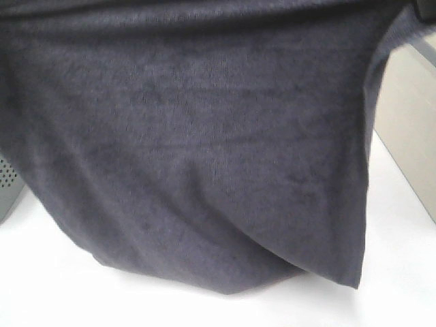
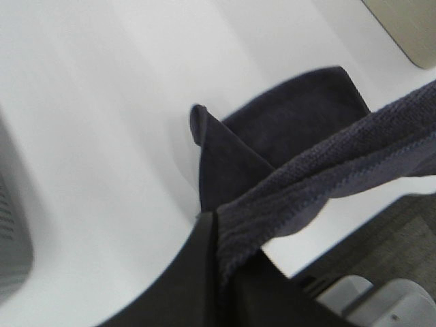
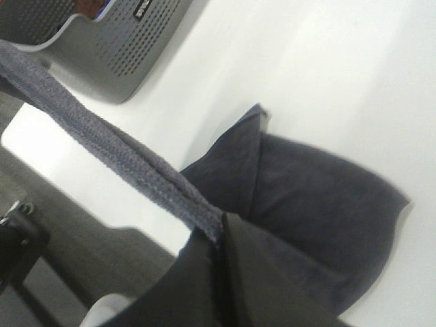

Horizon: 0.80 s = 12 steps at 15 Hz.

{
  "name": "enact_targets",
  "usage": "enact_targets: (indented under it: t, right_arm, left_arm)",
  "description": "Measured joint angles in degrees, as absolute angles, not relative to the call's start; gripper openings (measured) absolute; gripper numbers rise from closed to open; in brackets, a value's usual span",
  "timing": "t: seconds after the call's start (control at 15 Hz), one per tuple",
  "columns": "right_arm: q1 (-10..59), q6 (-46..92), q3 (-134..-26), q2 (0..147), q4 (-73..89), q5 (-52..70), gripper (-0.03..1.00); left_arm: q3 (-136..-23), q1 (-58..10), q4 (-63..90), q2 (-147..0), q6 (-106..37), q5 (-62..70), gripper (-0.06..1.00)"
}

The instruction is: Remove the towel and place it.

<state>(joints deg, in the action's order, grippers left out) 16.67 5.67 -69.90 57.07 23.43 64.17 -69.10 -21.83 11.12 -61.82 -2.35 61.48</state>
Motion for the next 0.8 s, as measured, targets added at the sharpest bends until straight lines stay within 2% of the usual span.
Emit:
enact_targets:
  t: [0.53, 0.6, 0.8]
  right_arm:
    - [16.79, 8.42, -103.48, 86.75, 6.93, 58.21, 0.02]
    - [16.79, 8.42, -111.55, 94.14, 2.81, 54.20, 0.02]
    - [16.27, 8.37, -121.93, 102.96, -1.15, 47.44, 0.02]
  left_arm:
    - [-108.00, -21.72, -6.36, -91.33, -2.35, 60.85, 0.00]
    - [-118.77, -21.72, -9.85, -98.61, -2.41, 60.96, 0.00]
    - [-131.95, -21.14, -13.98, -107.66, -2.41, 57.24, 0.00]
